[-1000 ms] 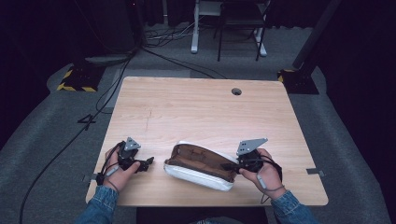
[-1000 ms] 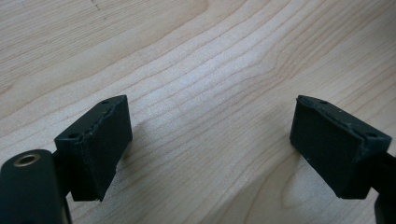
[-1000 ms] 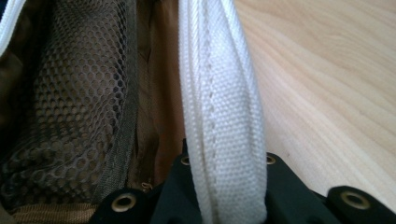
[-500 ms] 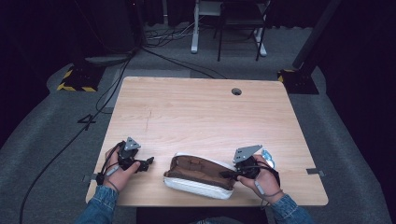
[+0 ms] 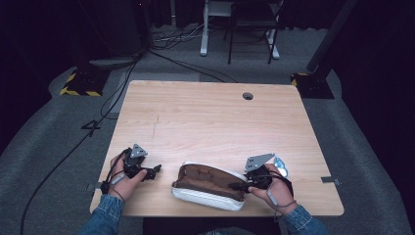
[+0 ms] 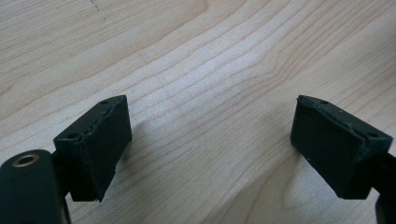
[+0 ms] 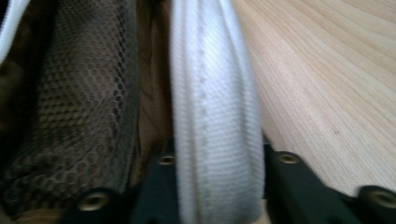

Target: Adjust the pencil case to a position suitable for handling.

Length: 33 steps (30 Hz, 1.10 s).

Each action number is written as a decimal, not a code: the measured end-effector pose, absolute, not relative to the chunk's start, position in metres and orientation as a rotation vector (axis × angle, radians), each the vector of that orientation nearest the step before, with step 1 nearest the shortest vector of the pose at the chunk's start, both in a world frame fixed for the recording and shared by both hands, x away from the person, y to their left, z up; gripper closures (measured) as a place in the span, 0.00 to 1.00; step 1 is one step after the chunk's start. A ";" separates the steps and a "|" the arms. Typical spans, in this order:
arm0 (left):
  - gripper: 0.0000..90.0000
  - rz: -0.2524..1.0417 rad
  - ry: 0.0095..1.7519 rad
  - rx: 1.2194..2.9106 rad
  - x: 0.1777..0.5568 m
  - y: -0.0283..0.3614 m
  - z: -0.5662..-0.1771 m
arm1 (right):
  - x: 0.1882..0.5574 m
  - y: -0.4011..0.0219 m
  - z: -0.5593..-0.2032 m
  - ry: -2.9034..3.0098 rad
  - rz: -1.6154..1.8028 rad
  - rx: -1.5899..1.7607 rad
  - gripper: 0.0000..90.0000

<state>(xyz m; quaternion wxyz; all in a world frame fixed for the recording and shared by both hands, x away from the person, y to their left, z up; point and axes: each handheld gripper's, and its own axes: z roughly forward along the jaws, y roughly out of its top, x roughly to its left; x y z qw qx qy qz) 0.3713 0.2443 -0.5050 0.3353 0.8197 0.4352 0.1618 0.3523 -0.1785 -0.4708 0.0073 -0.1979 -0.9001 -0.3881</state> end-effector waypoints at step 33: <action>0.13 0.418 1.139 2.145 0.366 0.252 -0.505 | 0.344 -0.206 -0.415 -2.711 -1.643 -0.775 0.37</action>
